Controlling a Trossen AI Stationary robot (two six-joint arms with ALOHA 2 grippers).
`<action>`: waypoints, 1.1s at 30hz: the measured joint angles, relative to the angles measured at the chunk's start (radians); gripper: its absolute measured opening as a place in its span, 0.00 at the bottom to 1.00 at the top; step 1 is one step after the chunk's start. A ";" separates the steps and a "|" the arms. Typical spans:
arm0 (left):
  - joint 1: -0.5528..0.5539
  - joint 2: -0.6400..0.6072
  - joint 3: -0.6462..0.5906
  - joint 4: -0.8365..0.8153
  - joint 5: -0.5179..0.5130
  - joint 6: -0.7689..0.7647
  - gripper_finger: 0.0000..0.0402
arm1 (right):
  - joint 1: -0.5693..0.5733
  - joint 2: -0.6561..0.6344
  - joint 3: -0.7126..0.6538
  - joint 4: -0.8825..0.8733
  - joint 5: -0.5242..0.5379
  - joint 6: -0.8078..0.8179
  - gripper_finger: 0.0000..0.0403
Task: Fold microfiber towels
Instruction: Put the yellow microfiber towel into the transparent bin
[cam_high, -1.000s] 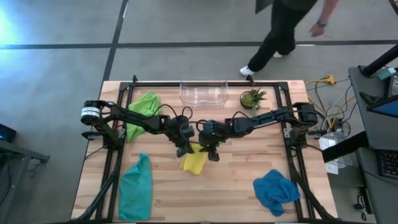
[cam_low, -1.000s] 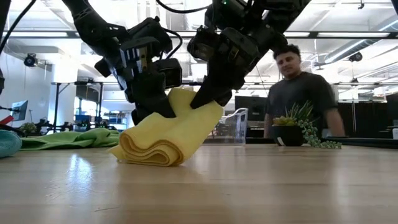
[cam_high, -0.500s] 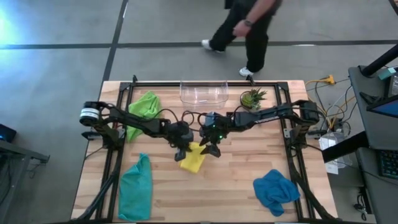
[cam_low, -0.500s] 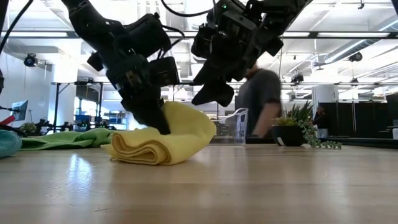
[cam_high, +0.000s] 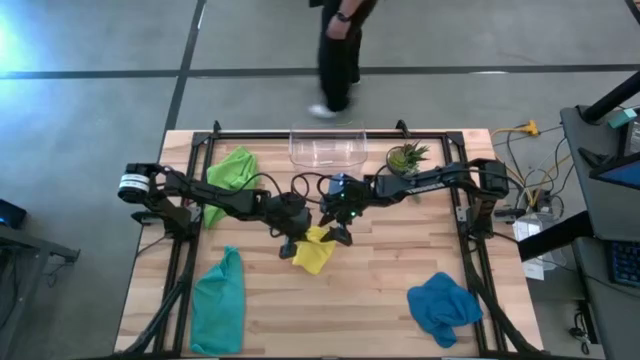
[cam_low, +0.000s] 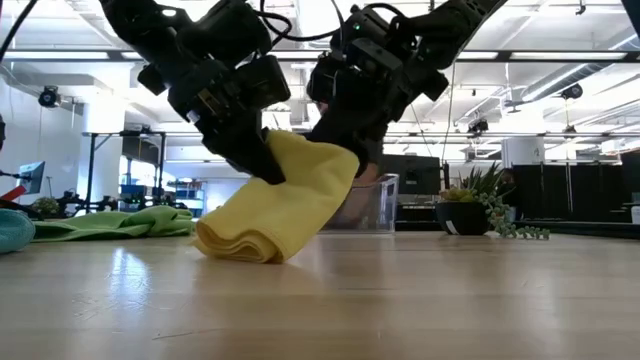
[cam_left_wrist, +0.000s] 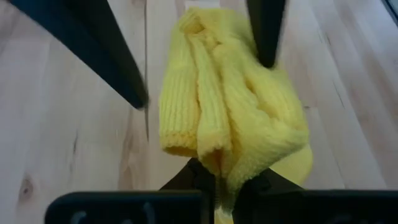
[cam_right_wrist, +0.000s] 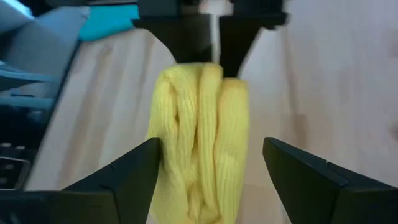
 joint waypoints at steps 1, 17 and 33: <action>0.000 0.000 0.004 -0.001 -0.002 0.006 0.01 | 0.000 0.003 0.000 0.002 -0.008 0.009 0.69; 0.000 0.000 0.003 -0.096 -0.025 0.015 0.01 | -0.003 0.015 0.018 0.000 -0.064 0.013 0.65; 0.000 0.000 0.017 -0.085 -0.028 0.013 0.01 | -0.004 0.018 0.017 0.001 -0.020 0.011 0.65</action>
